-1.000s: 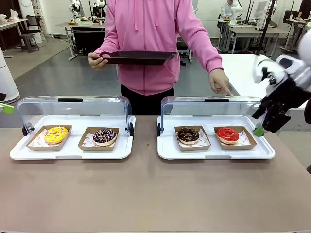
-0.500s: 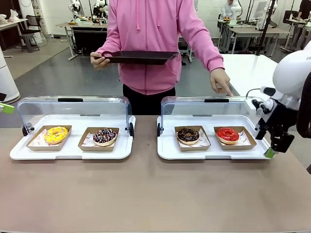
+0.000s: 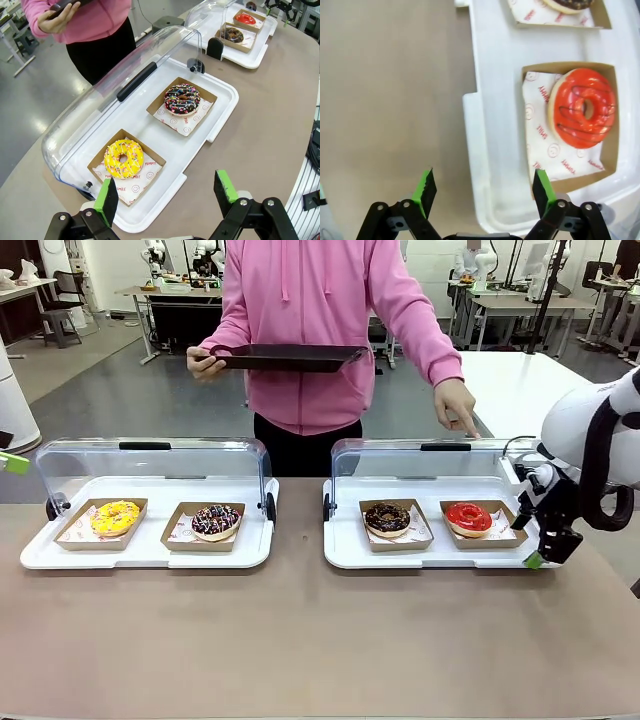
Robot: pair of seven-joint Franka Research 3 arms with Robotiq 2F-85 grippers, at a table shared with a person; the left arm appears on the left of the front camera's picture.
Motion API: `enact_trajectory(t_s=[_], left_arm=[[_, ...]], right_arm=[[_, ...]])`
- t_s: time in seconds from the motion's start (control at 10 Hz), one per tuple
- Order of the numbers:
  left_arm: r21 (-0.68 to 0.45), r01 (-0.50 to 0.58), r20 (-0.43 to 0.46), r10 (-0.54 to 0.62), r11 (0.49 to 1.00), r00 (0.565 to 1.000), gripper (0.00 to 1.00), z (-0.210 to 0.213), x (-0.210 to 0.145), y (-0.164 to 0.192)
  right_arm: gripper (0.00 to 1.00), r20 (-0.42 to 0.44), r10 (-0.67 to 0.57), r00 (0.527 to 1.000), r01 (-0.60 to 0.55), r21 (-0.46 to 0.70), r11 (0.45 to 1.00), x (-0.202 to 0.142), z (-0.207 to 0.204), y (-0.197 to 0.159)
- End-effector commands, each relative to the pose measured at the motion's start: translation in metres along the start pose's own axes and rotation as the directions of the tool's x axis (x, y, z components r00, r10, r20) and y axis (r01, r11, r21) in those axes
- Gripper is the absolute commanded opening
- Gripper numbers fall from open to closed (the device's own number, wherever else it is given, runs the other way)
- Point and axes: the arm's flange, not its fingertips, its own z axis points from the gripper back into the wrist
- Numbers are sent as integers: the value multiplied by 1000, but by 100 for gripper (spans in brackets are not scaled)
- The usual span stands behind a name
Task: Provide the desired donut to the person.
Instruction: Pick up and lift the Paper togo box containing the Donut pointed at by the person.
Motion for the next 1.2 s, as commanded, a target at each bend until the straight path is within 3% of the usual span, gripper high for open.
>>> enact_trajectory(t_s=[0.0,0.2,0.6,1.0,1.1], left_arm=[[-7,11,7,-11,1000,1000,100,0,-2,1],[-7,11,7,-11,1000,1000,100,0,-2,1],[-7,11,7,-11,1000,1000,100,0,-2,1],[-7,11,7,-11,1000,1000,100,0,-2,1],[-7,11,7,-11,1000,1000,100,0,-2,1]], right_arm=[[100,27,18,999,-17,-13,1000,2,-11,-12],[100,28,-3,1000,5,-54,999,0,-6,-21],[100,-3,-53,999,53,-27,998,-10,-13,-39],[100,-3,-31,1000,31,-47,998,-13,-27,-42],[88,-5,-21,1000,21,-53,998,-13,-31,-44]])
